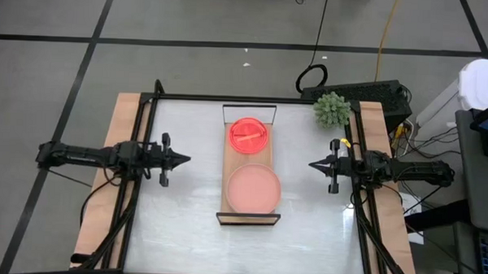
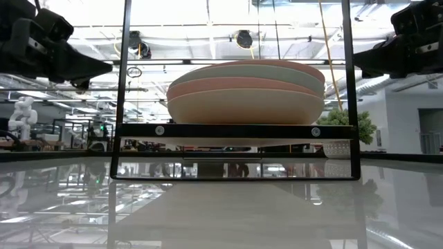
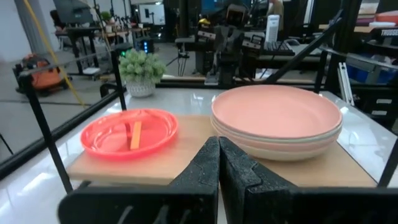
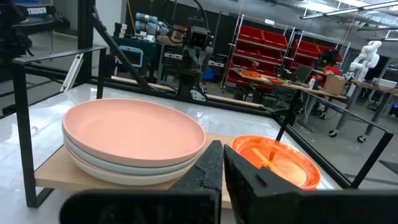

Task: Place and stack plates onto a shelf
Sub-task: Return to Home Position

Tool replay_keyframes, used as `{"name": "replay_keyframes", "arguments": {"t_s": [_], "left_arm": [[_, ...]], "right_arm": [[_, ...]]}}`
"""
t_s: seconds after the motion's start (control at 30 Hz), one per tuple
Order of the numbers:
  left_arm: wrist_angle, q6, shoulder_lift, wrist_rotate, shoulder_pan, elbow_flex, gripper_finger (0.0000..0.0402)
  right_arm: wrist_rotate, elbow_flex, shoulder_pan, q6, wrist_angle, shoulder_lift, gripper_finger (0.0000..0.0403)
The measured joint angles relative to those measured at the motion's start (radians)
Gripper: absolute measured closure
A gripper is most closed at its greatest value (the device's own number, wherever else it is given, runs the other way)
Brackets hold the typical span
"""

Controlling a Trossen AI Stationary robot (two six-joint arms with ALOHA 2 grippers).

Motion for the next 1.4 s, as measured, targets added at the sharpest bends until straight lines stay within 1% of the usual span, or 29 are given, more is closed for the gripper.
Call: {"name": "replay_keyframes", "arguments": {"t_s": [0.13,0.37,0.6,0.8,1.1,1.4], "left_arm": [[-0.085,-0.026,-0.065,-0.020,0.000,0.000,0.0401],[-0.095,-0.001,-0.125,-0.036,0.000,0.002,0.0401],[-0.096,-0.001,-0.125,-0.035,0.000,0.002,0.0401],[-0.098,-0.001,-0.125,-0.035,0.000,0.002,0.0401],[-0.101,0.000,-0.124,-0.017,0.000,0.002,0.0401],[-0.095,0.005,-0.124,-0.017,0.000,0.001,0.0400]], "right_arm": [[0.000,0.000,0.000,-0.001,-0.003,0.000,0.0403],[0.000,-0.001,0.000,-0.002,-0.005,0.000,0.0403],[0.007,-0.003,0.000,-0.005,0.012,0.000,0.0403],[-0.021,-0.003,0.000,-0.004,0.002,-0.001,0.0403],[-0.022,-0.003,0.000,-0.060,0.006,-0.001,0.0403],[-0.028,-0.002,0.000,-0.024,-0.008,0.000,0.0403]]}}
